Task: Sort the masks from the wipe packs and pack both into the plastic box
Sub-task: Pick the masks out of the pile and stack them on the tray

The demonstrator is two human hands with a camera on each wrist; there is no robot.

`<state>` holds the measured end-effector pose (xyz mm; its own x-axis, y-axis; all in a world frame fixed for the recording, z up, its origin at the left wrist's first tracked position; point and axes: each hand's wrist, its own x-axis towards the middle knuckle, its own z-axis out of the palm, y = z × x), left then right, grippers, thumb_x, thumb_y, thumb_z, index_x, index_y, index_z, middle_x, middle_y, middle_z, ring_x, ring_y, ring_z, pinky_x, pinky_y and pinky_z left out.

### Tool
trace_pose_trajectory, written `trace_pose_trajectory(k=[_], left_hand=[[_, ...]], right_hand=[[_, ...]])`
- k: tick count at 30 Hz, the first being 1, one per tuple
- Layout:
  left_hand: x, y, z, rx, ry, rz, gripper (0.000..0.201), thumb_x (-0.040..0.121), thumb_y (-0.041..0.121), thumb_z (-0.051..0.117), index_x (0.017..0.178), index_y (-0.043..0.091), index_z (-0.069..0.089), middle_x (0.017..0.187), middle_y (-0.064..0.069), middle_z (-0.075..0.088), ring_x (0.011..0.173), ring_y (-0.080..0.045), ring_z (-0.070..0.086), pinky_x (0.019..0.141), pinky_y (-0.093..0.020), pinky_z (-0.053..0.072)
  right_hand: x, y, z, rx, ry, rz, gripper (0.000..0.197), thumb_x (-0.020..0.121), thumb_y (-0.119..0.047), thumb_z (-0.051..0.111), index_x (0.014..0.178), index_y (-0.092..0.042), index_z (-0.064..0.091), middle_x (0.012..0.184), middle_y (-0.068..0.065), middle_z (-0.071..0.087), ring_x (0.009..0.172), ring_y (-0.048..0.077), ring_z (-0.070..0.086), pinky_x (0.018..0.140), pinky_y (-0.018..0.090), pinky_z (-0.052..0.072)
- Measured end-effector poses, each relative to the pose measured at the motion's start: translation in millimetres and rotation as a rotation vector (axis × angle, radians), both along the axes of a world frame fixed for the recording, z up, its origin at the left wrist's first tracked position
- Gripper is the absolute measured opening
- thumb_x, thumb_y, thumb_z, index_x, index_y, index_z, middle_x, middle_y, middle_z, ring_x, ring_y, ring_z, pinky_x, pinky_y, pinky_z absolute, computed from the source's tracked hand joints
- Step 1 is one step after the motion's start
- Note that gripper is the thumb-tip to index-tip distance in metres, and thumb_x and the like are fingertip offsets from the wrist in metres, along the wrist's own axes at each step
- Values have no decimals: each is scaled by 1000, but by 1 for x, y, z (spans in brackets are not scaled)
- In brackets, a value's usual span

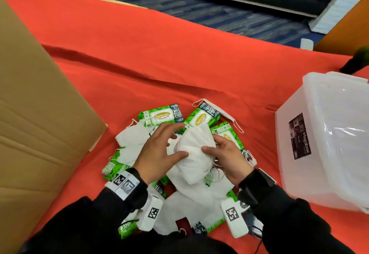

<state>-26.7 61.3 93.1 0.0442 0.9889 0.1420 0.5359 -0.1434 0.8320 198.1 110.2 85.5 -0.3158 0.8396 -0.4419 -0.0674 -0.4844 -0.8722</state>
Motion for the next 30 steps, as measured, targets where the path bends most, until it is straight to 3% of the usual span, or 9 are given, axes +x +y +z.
trace_pose_trajectory(k=[2, 4, 9, 13, 16, 19, 21, 25, 30], left_hand=[[3, 6, 0, -137, -111, -55, 76, 79, 19, 84, 142, 42, 48, 124, 14, 63, 106, -4, 64, 87, -29, 56], [3, 9, -4, -162, -172, -73, 58, 82, 19, 80, 132, 39, 59, 106, 9, 73, 97, -7, 71, 86, -37, 58], [8, 1, -6, -143, -78, 13, 21, 83, 43, 73, 102, 35, 70, 82, 14, 74, 78, -6, 70, 76, -37, 57], [7, -8, -9, -170, -182, 90, 5, 93, 20, 72, 94, 24, 72, 75, 16, 73, 73, -2, 68, 70, -28, 52], [10, -21, -12, -300, -253, 70, 10, 93, 11, 71, 91, 20, 67, 54, 15, 61, 53, 0, 55, 58, -21, 43], [23, -33, -18, -385, -338, 76, 10, 91, 7, 73, 95, 6, 63, 74, 3, 76, 70, -15, 72, 61, -24, 54], [34, -38, -18, -396, -419, 118, 15, 92, 6, 72, 92, 2, 58, 85, -7, 78, 80, -26, 74, 63, -33, 59], [54, -41, -5, -418, -484, 26, 14, 95, 6, 67, 96, 0, 54, 87, -10, 77, 81, -30, 73, 65, -42, 60], [81, -40, 3, -238, -15, -245, 39, 88, 21, 76, 117, 35, 55, 105, 10, 71, 87, -10, 68, 76, -29, 57]], right_hand=[[-1, -4, 4, 31, 30, 78, 38, 88, 5, 69, 124, -6, 66, 116, 20, 74, 99, 36, 72, 79, 38, 58], [0, -8, 3, 65, -9, 199, 41, 87, 7, 68, 124, -9, 67, 116, 19, 74, 104, 39, 70, 85, 44, 57], [16, -22, -10, -57, -203, 350, 16, 81, -5, 76, 97, -6, 76, 94, 23, 75, 72, 33, 66, 63, 35, 53], [39, -31, -19, -195, -235, 210, 19, 89, -2, 63, 76, -11, 74, 79, 11, 67, 62, 17, 61, 55, 28, 49], [49, -40, -19, -308, 85, -155, 26, 89, -1, 45, 68, -11, 57, 83, 14, 68, 80, 26, 67, 75, 38, 54], [47, -47, -6, -370, 392, -313, 12, 85, -8, 46, 75, -12, 51, 57, 3, 39, 50, 21, 44, 65, 38, 52], [51, -50, -1, -330, 257, -229, 10, 91, -19, 59, 84, -15, 53, 56, -2, 22, 44, 15, 21, 51, 30, 38], [70, -54, -1, -64, -157, 43, 19, 82, -9, 81, 85, -13, 63, 57, 0, 35, 43, 11, 27, 42, 25, 25], [112, -68, 4, 90, -259, 120, 20, 81, -4, 81, 74, -4, 62, 53, -5, 42, 43, 8, 30, 41, 21, 20]])
